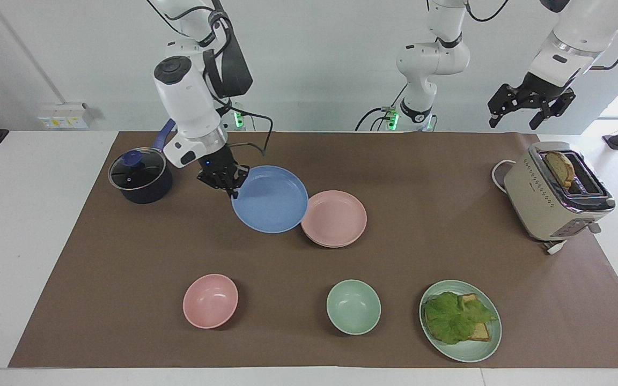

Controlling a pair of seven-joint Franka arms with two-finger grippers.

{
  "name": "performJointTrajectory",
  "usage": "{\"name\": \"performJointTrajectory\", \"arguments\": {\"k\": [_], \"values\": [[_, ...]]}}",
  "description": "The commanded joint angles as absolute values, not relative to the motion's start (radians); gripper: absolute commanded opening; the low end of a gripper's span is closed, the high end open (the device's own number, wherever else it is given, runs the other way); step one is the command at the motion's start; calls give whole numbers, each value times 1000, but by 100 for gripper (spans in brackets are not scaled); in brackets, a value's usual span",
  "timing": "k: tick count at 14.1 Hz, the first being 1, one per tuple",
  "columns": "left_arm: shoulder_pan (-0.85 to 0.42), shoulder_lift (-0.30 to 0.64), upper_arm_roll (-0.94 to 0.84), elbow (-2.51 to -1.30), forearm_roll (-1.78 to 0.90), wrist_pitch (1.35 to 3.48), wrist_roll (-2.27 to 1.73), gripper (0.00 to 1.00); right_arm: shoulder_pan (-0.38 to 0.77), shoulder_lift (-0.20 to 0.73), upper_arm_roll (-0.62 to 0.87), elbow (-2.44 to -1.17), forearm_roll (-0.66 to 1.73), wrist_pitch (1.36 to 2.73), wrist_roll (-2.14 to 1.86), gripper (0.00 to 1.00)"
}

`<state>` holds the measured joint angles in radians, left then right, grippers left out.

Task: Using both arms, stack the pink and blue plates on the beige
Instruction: 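Carry the blue plate with the right gripper over the pink plate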

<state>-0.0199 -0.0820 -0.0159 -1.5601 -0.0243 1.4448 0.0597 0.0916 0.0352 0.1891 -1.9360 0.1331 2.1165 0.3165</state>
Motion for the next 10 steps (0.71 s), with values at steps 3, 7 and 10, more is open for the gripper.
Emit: {"name": "performJointTrajectory", "arguments": {"k": [3,7,10], "values": [[-12,-86,-20,-1549,-18,1430,64,100,228,130,187,-1855,156,2193,498,0],[-11,-86,-18,-1549,-18,1430,64,100,313,241,187,-1761,149,2207,635,0],[-12,-86,-18,-1549,-18,1430,64,100,350,223,187,-1859,153,2249,618,0]]}}
